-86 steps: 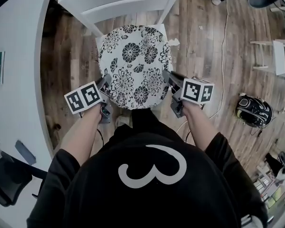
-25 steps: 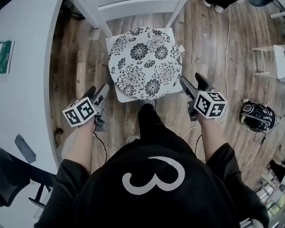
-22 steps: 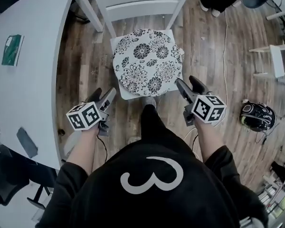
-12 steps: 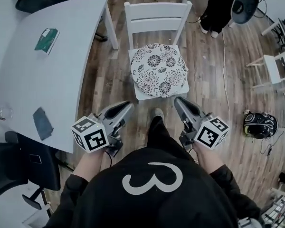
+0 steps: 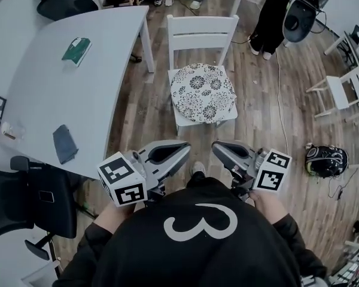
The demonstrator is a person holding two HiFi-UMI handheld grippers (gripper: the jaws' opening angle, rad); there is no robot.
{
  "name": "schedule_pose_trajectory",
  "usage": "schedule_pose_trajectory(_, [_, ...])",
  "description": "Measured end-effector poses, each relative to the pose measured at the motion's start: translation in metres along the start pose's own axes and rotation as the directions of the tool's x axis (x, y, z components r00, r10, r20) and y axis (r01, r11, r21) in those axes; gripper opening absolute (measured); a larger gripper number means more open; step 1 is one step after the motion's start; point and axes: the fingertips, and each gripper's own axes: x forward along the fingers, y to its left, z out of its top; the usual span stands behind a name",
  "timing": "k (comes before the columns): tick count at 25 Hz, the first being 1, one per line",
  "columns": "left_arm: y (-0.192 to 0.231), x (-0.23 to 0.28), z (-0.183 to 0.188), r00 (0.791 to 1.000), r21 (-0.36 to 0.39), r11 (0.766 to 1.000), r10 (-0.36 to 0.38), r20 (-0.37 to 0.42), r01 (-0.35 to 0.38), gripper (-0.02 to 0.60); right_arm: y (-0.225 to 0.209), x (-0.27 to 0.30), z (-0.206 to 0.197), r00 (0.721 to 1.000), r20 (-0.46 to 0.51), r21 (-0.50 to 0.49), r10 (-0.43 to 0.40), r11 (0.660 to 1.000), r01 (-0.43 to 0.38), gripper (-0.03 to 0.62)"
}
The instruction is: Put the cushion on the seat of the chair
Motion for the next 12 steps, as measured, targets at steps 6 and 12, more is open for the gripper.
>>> schedule_pose_trajectory(6, [-0.008, -0.002, -0.01, 1.0, -0.016, 1.0, 0.017, -0.017, -0.017, 0.014, 0.002, -0.016, -0.01, 0.999, 0.024, 0.024, -0.036, 0.999, 0.035, 0.008])
schedule_pose_trajectory(12, [-0.018, 0.003, -0.005, 1.0, -0.074, 0.997, -0.029, 0.007, 0.029, 0.014, 0.005, -0.027, -0.008, 0.997, 0.064, 0.017, -0.05, 0.999, 0.049, 0.008])
